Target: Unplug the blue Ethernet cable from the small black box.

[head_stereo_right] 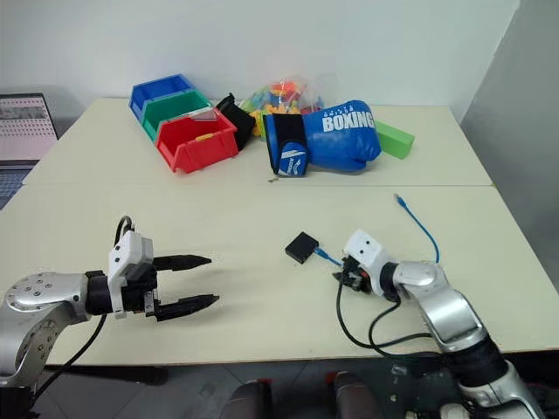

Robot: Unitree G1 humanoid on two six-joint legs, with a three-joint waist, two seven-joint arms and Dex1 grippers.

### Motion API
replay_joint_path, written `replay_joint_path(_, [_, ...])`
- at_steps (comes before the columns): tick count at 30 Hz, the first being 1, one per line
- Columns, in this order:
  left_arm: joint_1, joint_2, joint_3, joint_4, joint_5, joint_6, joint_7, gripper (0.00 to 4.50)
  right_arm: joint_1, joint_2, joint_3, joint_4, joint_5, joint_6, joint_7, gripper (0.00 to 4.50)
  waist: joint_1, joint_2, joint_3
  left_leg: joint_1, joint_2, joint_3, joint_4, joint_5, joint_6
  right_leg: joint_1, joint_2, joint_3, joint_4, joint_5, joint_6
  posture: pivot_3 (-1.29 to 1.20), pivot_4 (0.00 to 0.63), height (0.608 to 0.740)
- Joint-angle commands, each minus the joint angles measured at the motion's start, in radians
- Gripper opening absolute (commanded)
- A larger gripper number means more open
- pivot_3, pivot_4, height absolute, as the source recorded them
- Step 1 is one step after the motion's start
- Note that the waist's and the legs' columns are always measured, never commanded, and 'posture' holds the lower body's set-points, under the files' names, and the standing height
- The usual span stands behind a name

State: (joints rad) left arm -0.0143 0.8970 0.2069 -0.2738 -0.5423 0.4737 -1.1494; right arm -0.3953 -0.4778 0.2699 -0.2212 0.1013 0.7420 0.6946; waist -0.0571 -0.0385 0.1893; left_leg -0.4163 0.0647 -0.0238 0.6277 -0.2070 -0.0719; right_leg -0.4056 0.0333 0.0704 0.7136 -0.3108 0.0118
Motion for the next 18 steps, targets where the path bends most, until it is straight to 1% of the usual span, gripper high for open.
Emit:
replay_joint_path(1, [-0.007, -0.001, -0.009, -0.033, -0.009, -0.012, -0.010, 4.50, -0.048, 0.055, 0.008, 0.078, -0.014, -0.017, -0.044, 2.08, 0.000, 0.000, 0.000, 0.000, 0.000, 0.000, 0.000, 0.000, 0.000, 0.000, 0.000, 0.000, 0.000, 0.000, 0.000, 0.00, 0.150, 0.740])
replay_joint_path(9, [-0.012, -0.015, -0.027, 0.008, 0.005, -0.049, -0.018, 4.50, -0.085, 0.102, 0.024, 0.161, -0.017, -0.036, -0.046, 2.08, -0.002, 0.000, 0.000, 0.001, 0.000, 0.000, 0.000, 0.000, 0.000, 0.000, 0.000, 0.000, 0.001, 0.000, 0.000, 0.00, 0.150, 0.740])
replay_joint_path(13, [-0.015, -0.035, -0.041, 0.036, 0.021, -0.074, -0.019, 4.50, -0.103, 0.110, 0.041, 0.176, -0.027, -0.047, -0.043, 1.37, -0.002, 0.000, 0.000, 0.001, 0.000, 0.000, 0.000, 0.000, 0.000, 0.000, 0.001, 0.000, 0.001, 0.000, 0.000, 0.00, 0.150, 0.740])
replay_joint_path(16, [-0.026, -0.049, -0.047, 0.054, 0.023, -0.080, -0.011, 4.50, -0.105, 0.089, 0.062, 0.170, -0.046, -0.076, -0.031, 0.57, -0.001, 0.000, 0.000, 0.001, 0.000, 0.000, 0.000, 0.000, 0.000, 0.000, 0.000, 0.000, 0.001, 0.000, 0.000, 0.00, 0.150, 0.740])
replay_joint_path(18, [-0.047, -0.071, -0.050, 0.074, 0.019, -0.073, 0.008, 4.50, -0.107, 0.065, 0.079, 0.157, -0.069, -0.117, -0.022, 0.14, 0.000, 0.000, 0.000, 0.001, 0.000, 0.000, 0.000, 0.000, 0.000, 0.000, 0.000, 0.000, 0.001, 0.000, 0.000, 0.00, 0.150, 0.740])
